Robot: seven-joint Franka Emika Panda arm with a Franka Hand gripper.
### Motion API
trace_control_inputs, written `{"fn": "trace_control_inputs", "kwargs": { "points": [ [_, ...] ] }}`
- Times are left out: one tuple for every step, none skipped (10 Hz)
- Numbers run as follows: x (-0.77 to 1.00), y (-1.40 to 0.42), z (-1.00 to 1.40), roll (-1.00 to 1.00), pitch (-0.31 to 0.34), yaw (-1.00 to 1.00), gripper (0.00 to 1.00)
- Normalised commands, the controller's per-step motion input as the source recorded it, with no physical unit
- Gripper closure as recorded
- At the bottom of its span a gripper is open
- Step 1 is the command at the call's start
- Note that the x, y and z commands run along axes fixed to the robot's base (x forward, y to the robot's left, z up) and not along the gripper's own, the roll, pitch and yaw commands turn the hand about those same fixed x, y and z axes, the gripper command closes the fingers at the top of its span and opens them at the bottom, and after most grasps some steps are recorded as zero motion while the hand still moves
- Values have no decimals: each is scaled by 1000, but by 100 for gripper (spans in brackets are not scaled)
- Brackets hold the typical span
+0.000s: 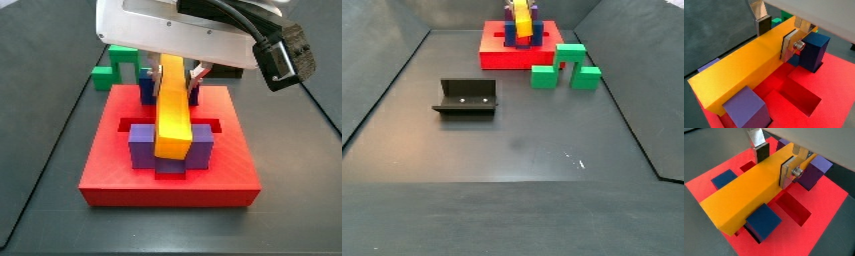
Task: Pick up the yellow object. Move up. Move to above the board. Insert the yellow object.
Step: Insert the yellow object.
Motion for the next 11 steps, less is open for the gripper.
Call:
{"fn": "trace_control_inputs", "kwargs": {
  "points": [
    [-91, 0, 0, -149, -203, 0, 100],
    [-89, 0, 0, -196, -266, 0, 100],
    [-154, 0, 43, -239, -313, 0, 100],
    [-131, 0, 11, -237, -310, 0, 100],
    [-134, 0, 0, -154, -244, 0, 100],
    [0, 0, -66, 0, -9, 0, 100],
    [-34, -49, -260, -56, -127, 0, 100],
    [-131, 0, -269, -133, -219, 74, 100],
    [-117, 0, -157, -171, -223, 51, 100],
    [-11, 0, -54, -90, -123, 0, 100],
    [-17, 0, -26, 0, 0, 0, 100]
  ]
}}
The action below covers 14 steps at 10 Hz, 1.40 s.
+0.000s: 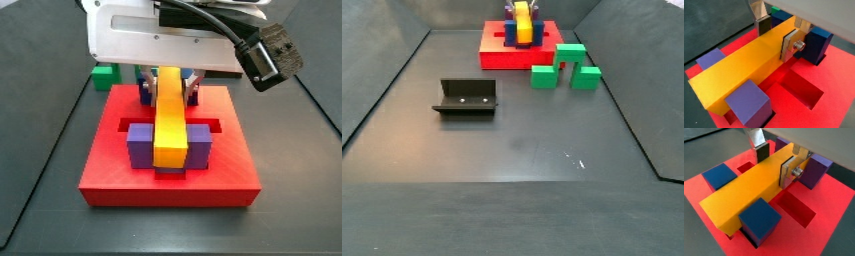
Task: Pick up the yellow object. Move up. Move to above the board. Insert the yellow object.
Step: Insert the yellow object.
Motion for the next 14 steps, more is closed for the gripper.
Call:
{"fn": "trace_control_inputs", "kwargs": {
  "points": [
    [-226, -23, -203, 0, -123, 26, 100],
    [-243, -43, -103, -50, -191, 34, 100],
    [-111, -3, -3, -89, -189, 54, 100],
    [-34, 0, 0, -26, -83, 0, 100],
    [-89, 0, -20, -49, -139, 0, 100],
    [-74, -14, -54, 0, -147, 74, 100],
    [-23, 0, 0, 70, -153, 94, 100],
    [0, -11, 0, 231, -66, 140, 100],
    [0, -49, 0, 216, -106, 100, 100],
    [-20, -80, 0, 219, -114, 51, 100],
    [-117, -151, -3, 310, -153, 31, 100],
    [-46, -151, -69, 389, -117, 63, 100],
    [0, -63, -69, 244, -4, 51, 100],
    [0, 0, -94, 70, 20, 0, 100]
  ]
}}
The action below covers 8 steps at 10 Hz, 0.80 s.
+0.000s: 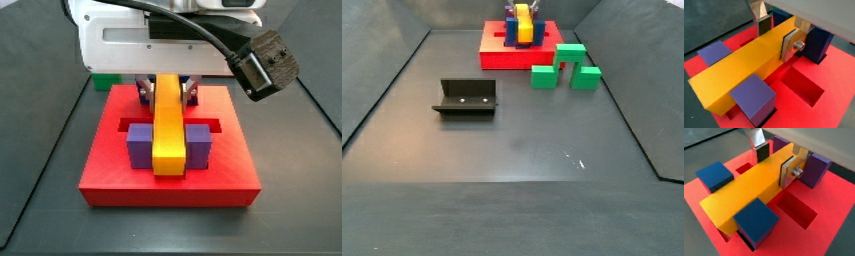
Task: Pick up the yellow object. Move up. Move to above the board. Insert the yellow object.
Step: Insert the yellow object.
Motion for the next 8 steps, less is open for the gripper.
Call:
{"fn": "trace_control_inputs", "kwargs": {
  "points": [
    [191, 17, -243, 100, 199, 0, 100],
    [163, 83, -246, 50, 180, 0, 100],
    [211, 146, -397, 46, 183, -9, 100],
    [169, 166, -251, 1, 173, -34, 100],
    [86, 183, -100, 0, 140, -69, 100],
    [31, 97, -51, 0, 69, 0, 100],
    [0, 0, -114, 0, 33, 0, 100],
    [0, 0, -131, 13, 13, 0, 100]
  ]
}}
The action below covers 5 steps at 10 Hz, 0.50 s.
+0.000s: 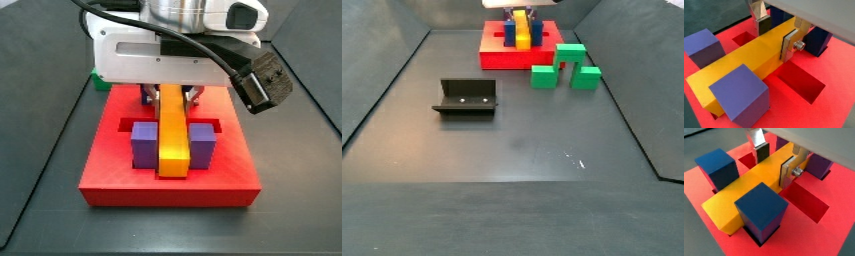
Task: Pick up the yellow object. Move up. Move to above the board. Insert the yellow object.
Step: Insert the yellow object.
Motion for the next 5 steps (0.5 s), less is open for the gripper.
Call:
{"fn": "trace_control_inputs", "kwargs": {
  "points": [
    [20, 0, -86, 83, 81, 0, 100],
    [34, 0, -66, 67, 90, 0, 100],
    [6, -9, -120, 161, 123, 0, 100],
    [0, -114, -131, 407, 179, 37, 100],
    [0, -26, -54, 237, 90, 214, 100]
  ]
}}
